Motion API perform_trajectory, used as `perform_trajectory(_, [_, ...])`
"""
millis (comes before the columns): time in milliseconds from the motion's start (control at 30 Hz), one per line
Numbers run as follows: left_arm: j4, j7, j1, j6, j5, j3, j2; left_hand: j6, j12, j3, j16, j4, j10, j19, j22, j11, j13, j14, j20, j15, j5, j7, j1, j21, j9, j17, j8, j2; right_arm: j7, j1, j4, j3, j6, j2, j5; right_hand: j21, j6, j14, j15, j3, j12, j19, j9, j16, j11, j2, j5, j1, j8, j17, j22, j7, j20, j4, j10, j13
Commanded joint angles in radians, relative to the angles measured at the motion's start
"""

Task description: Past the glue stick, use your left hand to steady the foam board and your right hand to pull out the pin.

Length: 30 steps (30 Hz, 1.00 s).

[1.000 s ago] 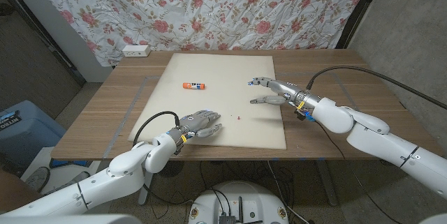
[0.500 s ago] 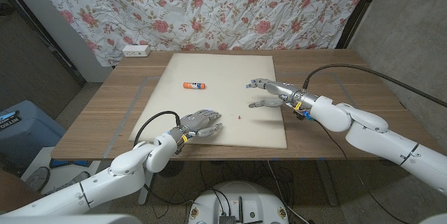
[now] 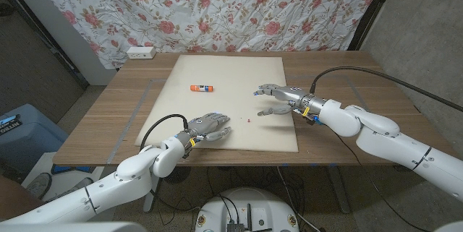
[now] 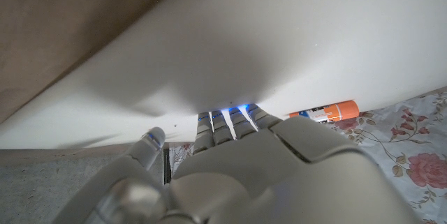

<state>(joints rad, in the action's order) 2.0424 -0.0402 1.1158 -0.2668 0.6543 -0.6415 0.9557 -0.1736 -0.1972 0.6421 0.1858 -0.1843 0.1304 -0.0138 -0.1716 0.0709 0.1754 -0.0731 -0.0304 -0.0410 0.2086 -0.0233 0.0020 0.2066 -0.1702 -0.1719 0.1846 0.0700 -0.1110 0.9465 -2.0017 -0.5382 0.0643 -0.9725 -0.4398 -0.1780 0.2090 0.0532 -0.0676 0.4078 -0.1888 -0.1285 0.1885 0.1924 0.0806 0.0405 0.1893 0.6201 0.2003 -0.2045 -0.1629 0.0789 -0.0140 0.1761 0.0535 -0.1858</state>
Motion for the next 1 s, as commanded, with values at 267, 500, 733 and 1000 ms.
perform_trajectory(267, [-0.005, 0.011, -0.014, -0.010, 0.007, -0.013, -0.014, -0.013, 0.001, 0.017, -0.002, 0.001, 0.011, 0.007, 0.000, -0.002, 0.001, -0.009, -0.047, -0.038, 0.005, 0.002, 0.013, -0.008, -0.004, -0.003, 0.002, 0.131, -0.043, -0.012, -0.012, -0.031, -0.053, 0.005, -0.095, -0.012, 0.014, 0.001, 0.006, 0.009, -0.001, -0.018, 0.005, 0.007, -0.014, -0.004, 0.004, 0.025, 0.010, 0.001, -0.002, 0.023, -0.003, 0.001, -0.010, -0.002])
perform_trajectory(500, [0.004, 0.024, -0.012, -0.014, 0.003, -0.007, -0.002, -0.014, 0.002, 0.023, -0.003, 0.002, 0.011, 0.007, 0.000, 0.000, 0.001, -0.009, -0.048, -0.036, 0.005, 0.002, 0.014, -0.008, -0.004, -0.003, 0.001, 0.130, -0.058, -0.023, 0.001, -0.051, -0.057, 0.017, -0.111, -0.014, 0.025, -0.006, 0.011, 0.012, -0.001, -0.029, 0.006, 0.010, -0.016, 0.000, 0.004, 0.039, 0.016, 0.002, -0.002, 0.033, -0.004, 0.002, -0.011, -0.002])
perform_trajectory(733, [0.010, 0.025, -0.008, -0.015, 0.003, -0.003, 0.004, -0.016, 0.003, 0.031, -0.003, 0.002, 0.011, 0.007, 0.000, 0.001, 0.001, -0.009, -0.048, -0.036, 0.004, -0.011, 0.015, -0.009, -0.005, -0.002, 0.001, 0.129, -0.061, -0.035, 0.020, -0.068, -0.051, 0.035, -0.114, -0.015, 0.039, -0.006, 0.010, 0.010, -0.003, -0.036, 0.007, 0.011, -0.018, 0.005, 0.002, 0.040, 0.021, 0.001, -0.003, 0.041, -0.004, -0.001, -0.008, -0.003])
perform_trajectory(1000, [0.004, 0.024, -0.012, -0.006, 0.003, -0.004, 0.002, -0.021, 0.002, 0.037, -0.003, 0.003, 0.013, 0.008, 0.000, 0.000, 0.001, -0.010, -0.047, -0.037, 0.003, -0.011, 0.015, -0.009, -0.005, -0.002, 0.002, 0.129, -0.053, -0.046, 0.045, -0.082, -0.042, 0.054, -0.115, -0.016, 0.054, -0.010, 0.013, 0.005, -0.003, -0.042, 0.008, 0.013, -0.021, 0.013, -0.004, 0.033, 0.026, 0.000, -0.003, 0.047, -0.004, -0.007, -0.008, -0.003])
